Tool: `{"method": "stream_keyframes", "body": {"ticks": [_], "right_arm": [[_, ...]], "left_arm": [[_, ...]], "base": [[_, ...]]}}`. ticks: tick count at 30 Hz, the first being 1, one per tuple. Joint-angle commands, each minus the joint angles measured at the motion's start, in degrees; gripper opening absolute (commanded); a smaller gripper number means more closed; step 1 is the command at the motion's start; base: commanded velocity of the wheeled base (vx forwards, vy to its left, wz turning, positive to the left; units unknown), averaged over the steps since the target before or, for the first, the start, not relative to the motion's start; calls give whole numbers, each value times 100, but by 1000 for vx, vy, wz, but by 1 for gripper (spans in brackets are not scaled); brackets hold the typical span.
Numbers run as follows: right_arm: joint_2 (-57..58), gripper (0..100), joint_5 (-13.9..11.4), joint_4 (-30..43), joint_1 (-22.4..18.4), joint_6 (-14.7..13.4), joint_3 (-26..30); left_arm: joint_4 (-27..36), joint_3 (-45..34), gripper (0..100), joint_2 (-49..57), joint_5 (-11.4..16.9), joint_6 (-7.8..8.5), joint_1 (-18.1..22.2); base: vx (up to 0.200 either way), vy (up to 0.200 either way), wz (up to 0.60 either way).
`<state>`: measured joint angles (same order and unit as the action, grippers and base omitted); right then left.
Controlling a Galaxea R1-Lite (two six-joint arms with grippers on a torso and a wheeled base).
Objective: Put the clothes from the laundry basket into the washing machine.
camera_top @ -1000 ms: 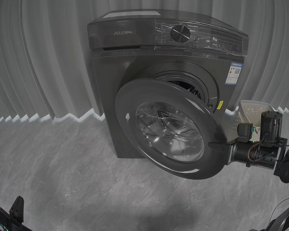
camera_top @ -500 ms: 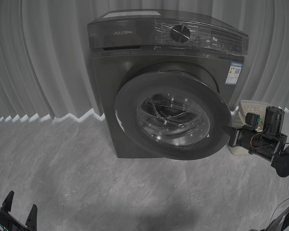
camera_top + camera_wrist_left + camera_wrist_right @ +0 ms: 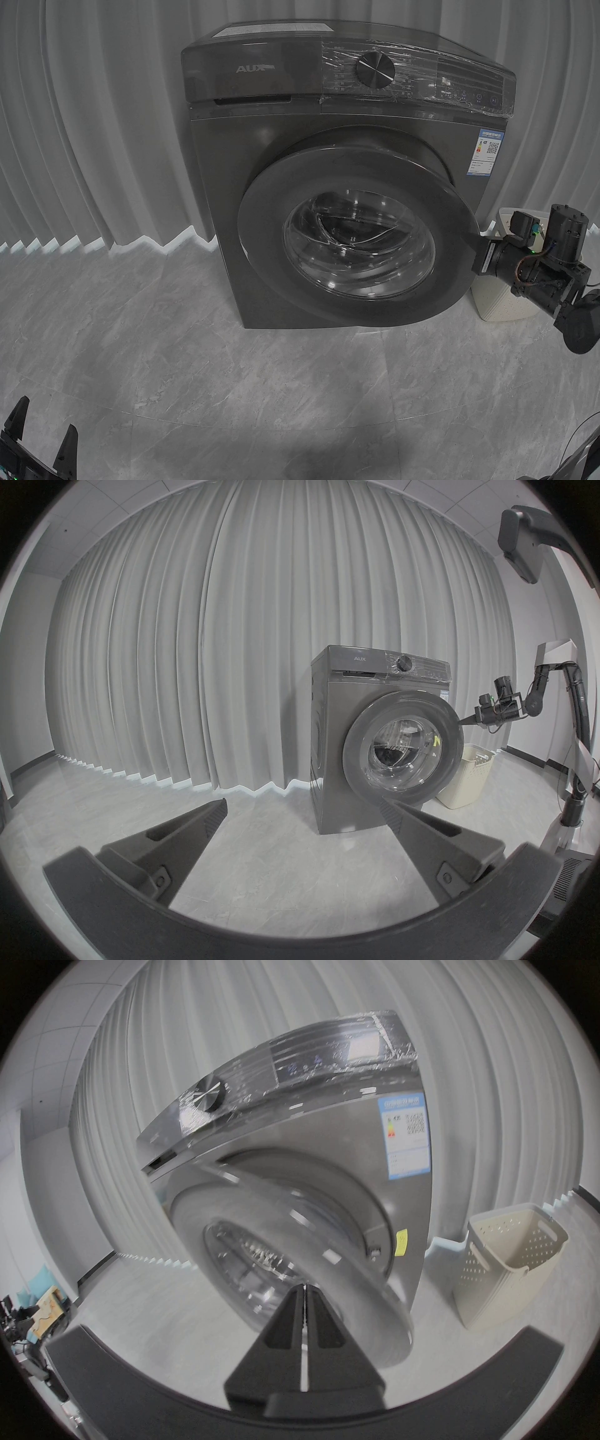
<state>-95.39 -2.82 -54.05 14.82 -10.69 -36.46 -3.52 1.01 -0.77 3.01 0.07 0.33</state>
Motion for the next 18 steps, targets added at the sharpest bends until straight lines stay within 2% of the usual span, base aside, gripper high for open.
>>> {"method": "stream_keyframes", "body": {"ticks": [1,5,10,18], "right_arm": [[-674,0,211,-352,-182,23,-344],[-735,0,229,-378,-261,23,-458],[-551,0,255,-378,-278,76,-370],[-50,0,229,-360,-94,102,438]], "left_arm": [[1,-101,100,77,-2,19,2],[1,-92,100,77,7,-51,2],[10,-92,100,77,-11,-7,2],[53,-84,100,77,7,10,2]], "base": [[0,0,0],[0,0,0],[0,0,0],[0,-200,0]]}}
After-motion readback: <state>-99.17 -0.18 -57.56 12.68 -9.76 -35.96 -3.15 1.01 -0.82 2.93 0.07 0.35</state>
